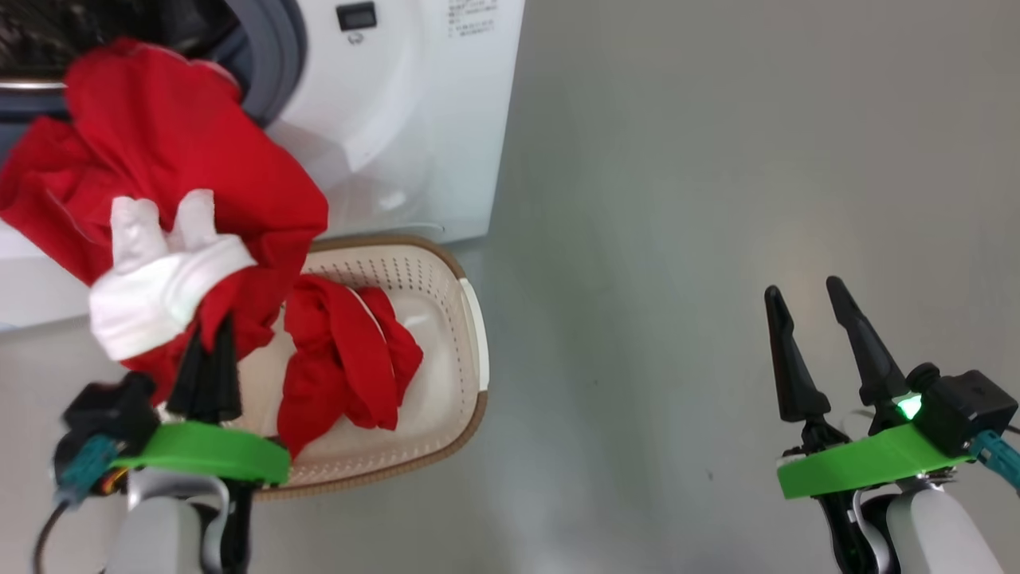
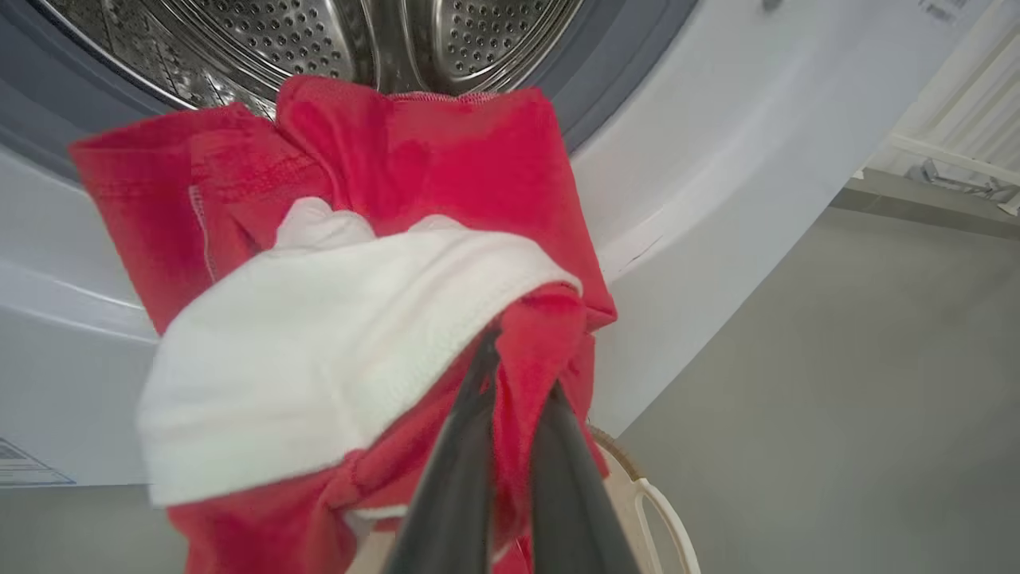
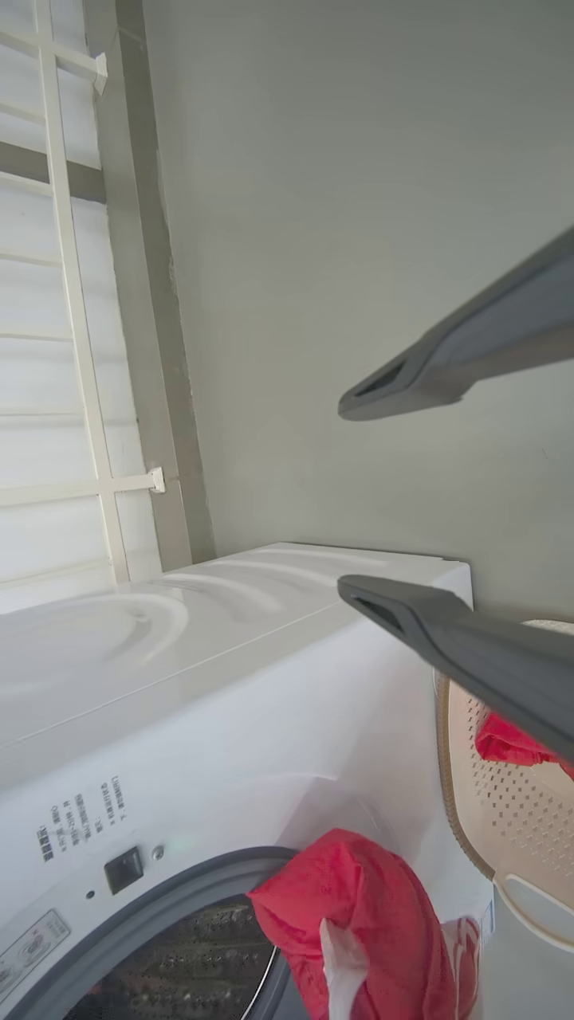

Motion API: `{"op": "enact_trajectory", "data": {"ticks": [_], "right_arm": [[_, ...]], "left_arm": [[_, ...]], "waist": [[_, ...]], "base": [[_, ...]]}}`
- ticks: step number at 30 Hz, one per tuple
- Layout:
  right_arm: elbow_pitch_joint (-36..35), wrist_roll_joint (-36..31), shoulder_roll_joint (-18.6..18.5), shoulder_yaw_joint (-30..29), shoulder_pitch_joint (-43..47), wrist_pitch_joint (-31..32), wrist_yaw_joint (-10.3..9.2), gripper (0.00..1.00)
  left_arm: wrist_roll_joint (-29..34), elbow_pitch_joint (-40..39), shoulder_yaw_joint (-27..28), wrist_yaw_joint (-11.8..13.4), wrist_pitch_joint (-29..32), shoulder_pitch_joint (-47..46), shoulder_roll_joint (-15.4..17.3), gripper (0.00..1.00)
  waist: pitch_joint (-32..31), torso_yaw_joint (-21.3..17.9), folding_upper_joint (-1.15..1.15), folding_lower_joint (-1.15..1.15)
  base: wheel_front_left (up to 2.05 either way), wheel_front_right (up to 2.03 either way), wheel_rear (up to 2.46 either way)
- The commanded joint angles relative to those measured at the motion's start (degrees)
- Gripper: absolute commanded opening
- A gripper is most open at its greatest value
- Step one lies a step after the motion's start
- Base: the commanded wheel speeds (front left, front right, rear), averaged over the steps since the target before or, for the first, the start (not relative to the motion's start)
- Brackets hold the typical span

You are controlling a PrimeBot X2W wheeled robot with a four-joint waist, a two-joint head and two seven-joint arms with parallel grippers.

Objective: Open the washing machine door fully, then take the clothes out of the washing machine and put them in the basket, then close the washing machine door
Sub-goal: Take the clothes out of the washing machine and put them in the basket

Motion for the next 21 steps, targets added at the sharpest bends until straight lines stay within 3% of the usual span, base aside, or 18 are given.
{"op": "enact_trajectory", "data": {"ticks": [1, 21], "right_arm": [[-1.5, 0.37, -0.36, 1.17, -1.18, -0.37, 0.28, 1.0], [-2.68, 1.9, -0.36, 3.66, -5.66, -0.37, 0.28, 1.0]], "left_arm": [[1.26, 1.04, 0.64, -0.33, -0.29, -1.79, 1.07, 0.0], [4.21, 21.63, -5.54, -0.33, -0.29, -13.26, 5.68, 0.0]], "waist": [[2.39, -0.77, 0.0, 0.0], [12.98, -3.17, 0.0, 0.0]], "base": [[0.0, 0.0, 0.0], [0.0, 0.0, 0.0]]}}
